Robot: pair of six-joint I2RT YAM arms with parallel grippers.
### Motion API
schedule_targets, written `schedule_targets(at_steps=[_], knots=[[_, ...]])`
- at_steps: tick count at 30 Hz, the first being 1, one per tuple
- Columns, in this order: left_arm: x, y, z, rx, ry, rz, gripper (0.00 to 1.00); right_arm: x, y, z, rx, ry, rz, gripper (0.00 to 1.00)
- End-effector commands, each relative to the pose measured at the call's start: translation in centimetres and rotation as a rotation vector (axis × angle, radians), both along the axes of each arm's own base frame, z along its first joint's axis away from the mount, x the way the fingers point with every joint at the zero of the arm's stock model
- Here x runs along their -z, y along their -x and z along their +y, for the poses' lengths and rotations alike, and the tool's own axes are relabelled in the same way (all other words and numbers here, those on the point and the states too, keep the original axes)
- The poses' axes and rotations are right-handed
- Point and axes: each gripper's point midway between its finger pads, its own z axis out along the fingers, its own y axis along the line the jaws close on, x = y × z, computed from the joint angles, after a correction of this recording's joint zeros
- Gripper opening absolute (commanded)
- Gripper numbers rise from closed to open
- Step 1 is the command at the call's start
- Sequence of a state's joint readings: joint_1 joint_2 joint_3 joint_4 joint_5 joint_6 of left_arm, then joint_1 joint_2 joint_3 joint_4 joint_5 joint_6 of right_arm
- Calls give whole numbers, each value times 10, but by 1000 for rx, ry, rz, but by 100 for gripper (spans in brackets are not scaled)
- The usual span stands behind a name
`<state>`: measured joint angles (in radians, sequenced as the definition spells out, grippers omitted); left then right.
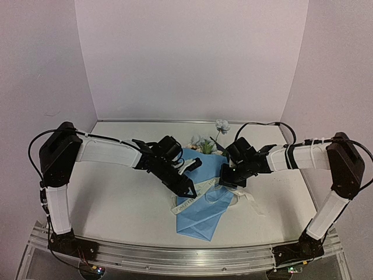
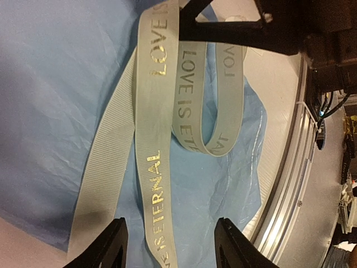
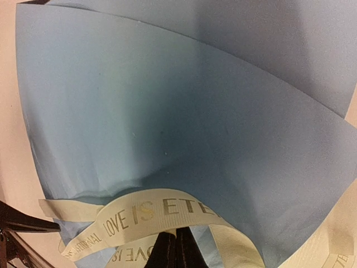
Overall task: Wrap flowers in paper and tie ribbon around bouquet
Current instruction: Cross the ribbon over the folded bouquet.
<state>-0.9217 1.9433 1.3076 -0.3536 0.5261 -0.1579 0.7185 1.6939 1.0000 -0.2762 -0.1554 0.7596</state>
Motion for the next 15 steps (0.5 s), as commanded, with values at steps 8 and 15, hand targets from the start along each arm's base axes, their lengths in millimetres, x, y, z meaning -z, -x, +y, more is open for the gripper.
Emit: schedule_targets(at_steps=[8,15], knots=[[-33,-40,49,-239,-68,-213,64,-20,-4,9,-13,-50,-32,0],[11,-28,70,-273,-161,-114,65,-23,-3,12,-25,-55,-29,0]])
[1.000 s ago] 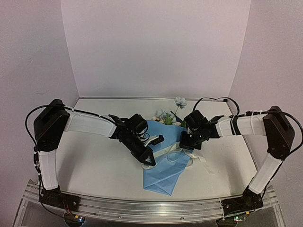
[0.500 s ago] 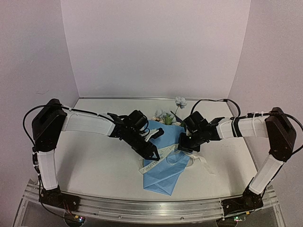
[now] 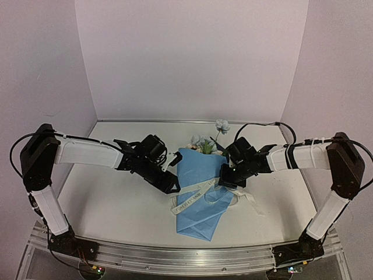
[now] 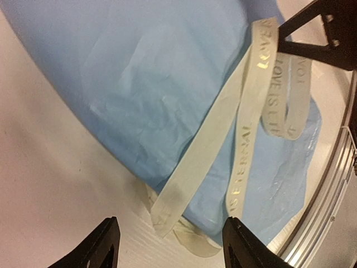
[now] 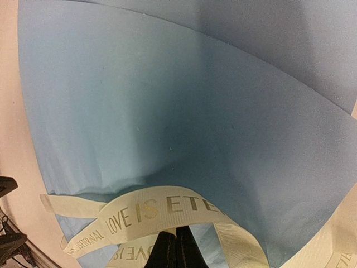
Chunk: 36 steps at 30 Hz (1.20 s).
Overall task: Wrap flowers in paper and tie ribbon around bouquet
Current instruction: Cross the ribbon over the folded bouquet.
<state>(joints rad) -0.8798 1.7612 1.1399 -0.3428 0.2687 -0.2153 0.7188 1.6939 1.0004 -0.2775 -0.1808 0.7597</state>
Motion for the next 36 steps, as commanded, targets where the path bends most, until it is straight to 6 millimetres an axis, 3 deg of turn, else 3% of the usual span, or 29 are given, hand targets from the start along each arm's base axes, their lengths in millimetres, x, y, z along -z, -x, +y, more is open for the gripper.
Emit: schedule_targets(at_steps=[1,9,16,19,25,28,30,34,36], knots=[[19,3,10,-48,-37,44,65,-22,-6,9,-13,-39,-43,0],[25,3,-1,-34,-5,76,56,-24,-5,10,-18,-42,-45,0],[30,2,-7,-34,7,96,42,-26,-4,10,-22,-43,-45,0],[28,1,-7,-39,11,87,33,-26,-3,10,-24,-43,-42,0],[21,-6,-8,-57,21,57,3,-28,2,9,-39,-42,-27,0],[15,-11,-7,-79,21,29,0,-32,7,9,-57,-42,-11,1],[9,-16,-4,-100,22,7,0,-36,12,8,-78,-43,2,7],[-1,-28,1,-148,33,-24,0,-45,27,4,-130,-43,27,38],[-5,-33,4,-168,30,-39,0,-50,37,-3,-158,-27,39,47]])
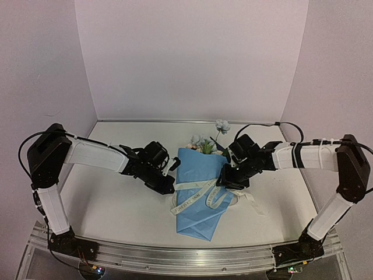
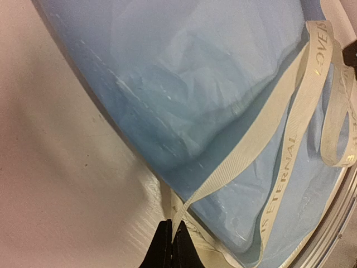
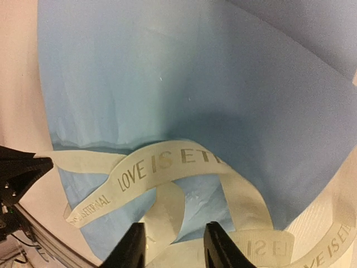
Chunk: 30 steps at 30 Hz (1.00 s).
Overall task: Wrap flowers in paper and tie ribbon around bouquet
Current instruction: Cross the ribbon over the folded bouquet, then tie the ribbon around the folded bouquet.
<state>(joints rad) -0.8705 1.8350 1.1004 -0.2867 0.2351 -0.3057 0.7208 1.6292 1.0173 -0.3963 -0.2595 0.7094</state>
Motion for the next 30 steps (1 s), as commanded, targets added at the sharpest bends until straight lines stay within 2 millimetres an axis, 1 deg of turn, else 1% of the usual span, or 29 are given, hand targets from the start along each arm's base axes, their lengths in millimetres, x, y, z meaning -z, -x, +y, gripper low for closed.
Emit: schedule_targets(at_steps=[1,3,5,7,11,14,17,19,23,27,30], knots=[[-45,-31,-3,-76,64,-119,0,-34,20,-6,-84,-6,-11,51],[-46,-37,2,-104,48,-135,0,-37,29,-21,-91,35,-16,57],[-49,-43,8,-133,47,-142,0,-39,36,-35,-81,65,-12,61],[-51,-47,11,-149,52,-147,0,-37,41,-46,-54,72,6,63],[-53,-50,13,-158,49,-154,0,-24,53,-61,-59,91,31,63],[-53,-52,16,-163,45,-155,0,-15,53,-69,-57,59,49,63],[-55,-54,19,-171,41,-159,0,-9,49,-80,-49,36,46,63],[-56,-55,22,-177,43,-160,0,-6,46,-85,-12,18,54,64],[-58,-56,25,-179,46,-159,0,0,33,-83,119,-45,59,62],[-59,-57,24,-176,52,-158,0,12,17,-87,299,-76,52,59],[-59,-57,24,-171,53,-155,0,15,11,-94,392,-85,30,58]])
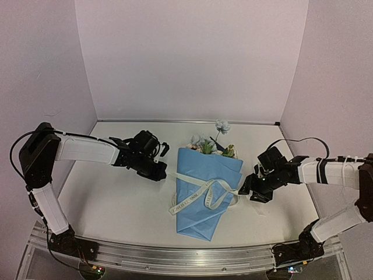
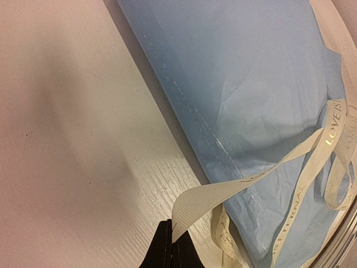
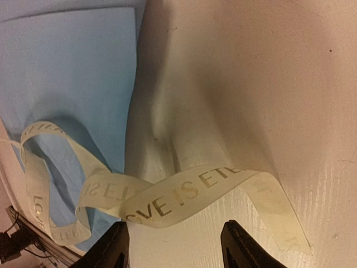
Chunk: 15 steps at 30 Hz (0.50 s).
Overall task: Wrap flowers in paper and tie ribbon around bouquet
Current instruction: Tie the ribbon around the folded bouquet.
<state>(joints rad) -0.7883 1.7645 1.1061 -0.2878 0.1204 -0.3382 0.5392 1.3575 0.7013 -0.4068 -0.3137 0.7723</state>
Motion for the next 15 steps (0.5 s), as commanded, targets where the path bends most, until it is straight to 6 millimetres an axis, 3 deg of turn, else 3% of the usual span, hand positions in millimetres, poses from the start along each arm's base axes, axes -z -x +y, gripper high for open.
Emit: schedule_targets(at_steps=[1,5,15], knots=[[-30,-9,-7,5,50,-55,0,-5,-25,-6,205,-41,-80,57],[-30,-8,-7,7,54,-51,0,-6,-28,-19,273,-11,-118,57],[-30,-7,-8,15,60,-48,0,-8,-36,-16,362,-59,-129,54]])
